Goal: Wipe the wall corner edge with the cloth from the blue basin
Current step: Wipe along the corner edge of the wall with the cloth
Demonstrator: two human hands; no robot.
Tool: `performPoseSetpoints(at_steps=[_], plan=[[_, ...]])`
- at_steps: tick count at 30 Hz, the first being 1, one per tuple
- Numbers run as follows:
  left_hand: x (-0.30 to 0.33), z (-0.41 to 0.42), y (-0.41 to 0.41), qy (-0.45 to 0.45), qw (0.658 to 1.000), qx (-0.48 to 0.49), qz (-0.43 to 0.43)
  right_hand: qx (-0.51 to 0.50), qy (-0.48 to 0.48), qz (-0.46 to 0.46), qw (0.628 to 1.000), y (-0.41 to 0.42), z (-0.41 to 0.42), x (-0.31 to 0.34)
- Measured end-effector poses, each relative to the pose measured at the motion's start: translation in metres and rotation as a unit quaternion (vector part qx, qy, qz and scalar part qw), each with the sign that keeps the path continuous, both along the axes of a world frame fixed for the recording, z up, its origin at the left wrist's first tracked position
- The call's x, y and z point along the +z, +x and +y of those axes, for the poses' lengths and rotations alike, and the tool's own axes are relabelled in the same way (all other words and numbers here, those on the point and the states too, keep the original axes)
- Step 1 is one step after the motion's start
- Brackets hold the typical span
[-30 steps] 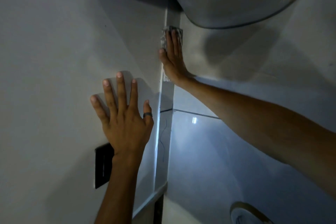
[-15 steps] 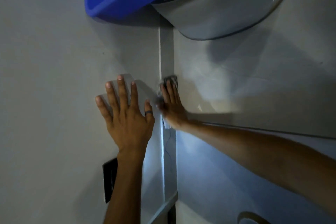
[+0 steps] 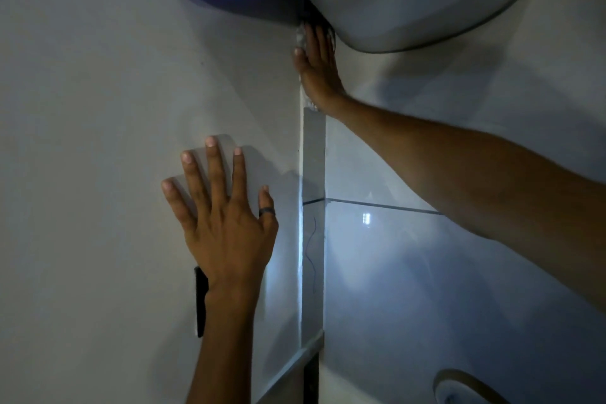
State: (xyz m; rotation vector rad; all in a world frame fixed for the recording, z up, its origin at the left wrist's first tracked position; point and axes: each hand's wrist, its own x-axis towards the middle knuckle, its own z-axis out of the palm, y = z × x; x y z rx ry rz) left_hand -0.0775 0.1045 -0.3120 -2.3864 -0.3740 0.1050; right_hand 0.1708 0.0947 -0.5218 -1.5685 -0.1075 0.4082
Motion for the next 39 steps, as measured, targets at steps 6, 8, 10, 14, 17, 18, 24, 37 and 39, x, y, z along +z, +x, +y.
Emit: performPoseSetpoints(at_steps=[6, 8, 10, 14, 17, 18, 24, 37, 39], plan=[[-0.006, 0.001, -0.019, 0.004, 1.0, -0.009, 0.015, -0.022, -0.016, -0.059, 0.998, -0.14, -0.004, -0.007], [-0.009, 0.002, -0.019, 0.008, 1.0, -0.009, 0.025, 0.013, -0.026, -0.086, 0.996, -0.202, -0.01, -0.013], [-0.012, 0.003, -0.014, 0.013, 0.999, -0.008, 0.029, 0.036, -0.02, -0.105, 0.994, -0.245, -0.011, -0.017], [-0.017, 0.003, -0.005, 0.025, 0.999, -0.005, 0.04, 0.018, -0.018, -0.076, 0.997, -0.238, -0.006, -0.016], [-0.018, 0.002, -0.003, 0.018, 0.999, -0.002, 0.036, 0.001, -0.008, -0.065, 0.998, -0.182, -0.003, -0.013], [-0.018, 0.001, -0.003, 0.014, 0.999, -0.002, 0.034, -0.01, 0.0, -0.068, 0.998, -0.157, -0.002, -0.014], [-0.01, -0.002, -0.011, -0.003, 0.999, -0.003, 0.042, -0.035, 0.022, -0.031, 0.999, -0.033, 0.0, -0.007], [0.011, -0.006, -0.074, 0.007, 1.0, -0.005, -0.02, 0.027, -0.01, -0.018, 0.999, -0.241, -0.007, -0.001], [0.011, -0.006, -0.085, 0.007, 0.999, -0.006, -0.031, 0.026, -0.009, -0.016, 0.999, -0.261, -0.007, -0.002]])
